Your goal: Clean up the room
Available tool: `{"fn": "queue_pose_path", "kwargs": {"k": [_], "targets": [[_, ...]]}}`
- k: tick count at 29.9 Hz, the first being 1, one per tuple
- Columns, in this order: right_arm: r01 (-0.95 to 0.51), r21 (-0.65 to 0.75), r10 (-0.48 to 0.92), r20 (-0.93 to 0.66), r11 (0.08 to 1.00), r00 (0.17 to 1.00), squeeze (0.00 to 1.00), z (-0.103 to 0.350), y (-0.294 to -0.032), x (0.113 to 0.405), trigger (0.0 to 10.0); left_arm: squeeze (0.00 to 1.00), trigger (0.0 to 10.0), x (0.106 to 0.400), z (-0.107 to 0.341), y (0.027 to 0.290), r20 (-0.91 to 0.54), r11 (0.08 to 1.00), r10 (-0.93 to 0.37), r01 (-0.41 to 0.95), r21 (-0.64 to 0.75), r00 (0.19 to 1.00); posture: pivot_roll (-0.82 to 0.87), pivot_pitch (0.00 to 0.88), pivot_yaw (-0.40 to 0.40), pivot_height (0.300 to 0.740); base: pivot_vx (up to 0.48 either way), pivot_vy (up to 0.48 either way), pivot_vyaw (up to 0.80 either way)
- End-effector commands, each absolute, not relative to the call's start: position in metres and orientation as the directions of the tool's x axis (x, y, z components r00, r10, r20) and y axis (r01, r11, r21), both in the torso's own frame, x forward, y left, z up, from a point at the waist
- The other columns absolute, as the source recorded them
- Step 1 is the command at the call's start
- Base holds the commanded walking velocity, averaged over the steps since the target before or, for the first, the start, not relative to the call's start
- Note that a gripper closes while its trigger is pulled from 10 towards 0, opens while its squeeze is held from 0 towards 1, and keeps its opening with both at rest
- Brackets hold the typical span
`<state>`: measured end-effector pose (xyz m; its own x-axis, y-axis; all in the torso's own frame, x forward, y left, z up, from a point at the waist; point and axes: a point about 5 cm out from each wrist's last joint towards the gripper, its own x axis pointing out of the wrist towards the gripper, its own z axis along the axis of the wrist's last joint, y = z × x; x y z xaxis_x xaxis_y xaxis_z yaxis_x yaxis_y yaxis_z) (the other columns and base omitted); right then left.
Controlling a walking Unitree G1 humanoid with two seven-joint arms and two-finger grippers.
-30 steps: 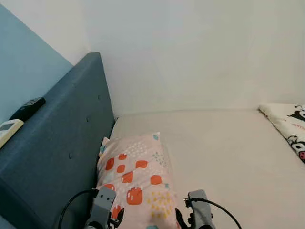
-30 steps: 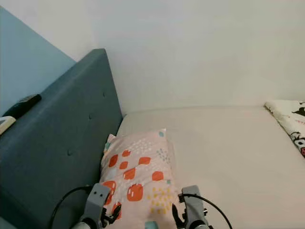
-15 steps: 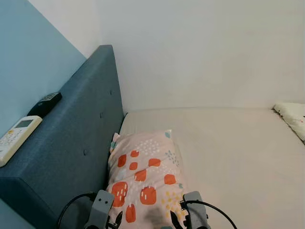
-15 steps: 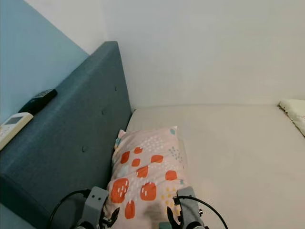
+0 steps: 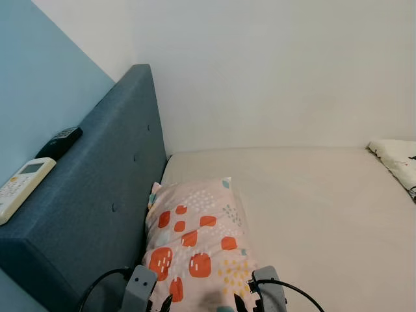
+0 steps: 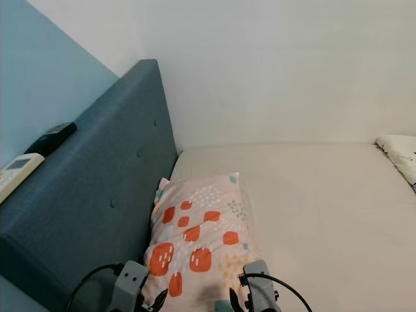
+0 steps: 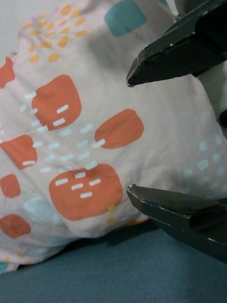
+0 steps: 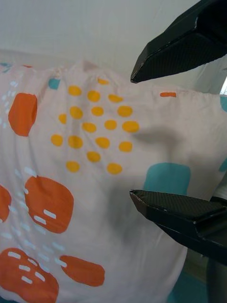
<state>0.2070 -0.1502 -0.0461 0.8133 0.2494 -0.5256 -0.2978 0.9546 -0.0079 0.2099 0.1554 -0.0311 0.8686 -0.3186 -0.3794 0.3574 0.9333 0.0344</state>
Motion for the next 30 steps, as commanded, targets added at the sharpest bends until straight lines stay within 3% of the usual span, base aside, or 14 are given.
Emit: {"fn": "queue_pose_path", "kwargs": {"k": [1,13,30], "targets": [[-0.311,-0.007,0.262,-0.521,0.950,0.812,0.00,-0.0446,-0.1474,0.2080,10.0,0.00,10.0,0.2069,-0.0322,0.1603,-0.389,0.933,-0.313,0.357,0.046,0.867,0.00,0.015,0.017,0.690,0.000,0.000,0.00],[-0.314,-0.007,0.266,-0.516,0.949,0.815,0.00,-0.0426,-0.1467,0.2082,10.0,0.00,10.0,0.2073,-0.0293,0.1560,-0.386,0.923,-0.338,0.383,0.045,0.858,-0.01,0.016,0.022,0.655,0.000,0.000,0.00],[-0.327,0.019,0.291,-0.506,0.945,0.812,0.00,-0.0415,-0.1430,0.2053,10.0,0.00,10.0,0.2086,-0.0267,0.1530,-0.387,0.906,-0.369,0.420,0.054,0.845,0.00,0.021,0.026,0.655,0.000,0.000,0.00]]}}
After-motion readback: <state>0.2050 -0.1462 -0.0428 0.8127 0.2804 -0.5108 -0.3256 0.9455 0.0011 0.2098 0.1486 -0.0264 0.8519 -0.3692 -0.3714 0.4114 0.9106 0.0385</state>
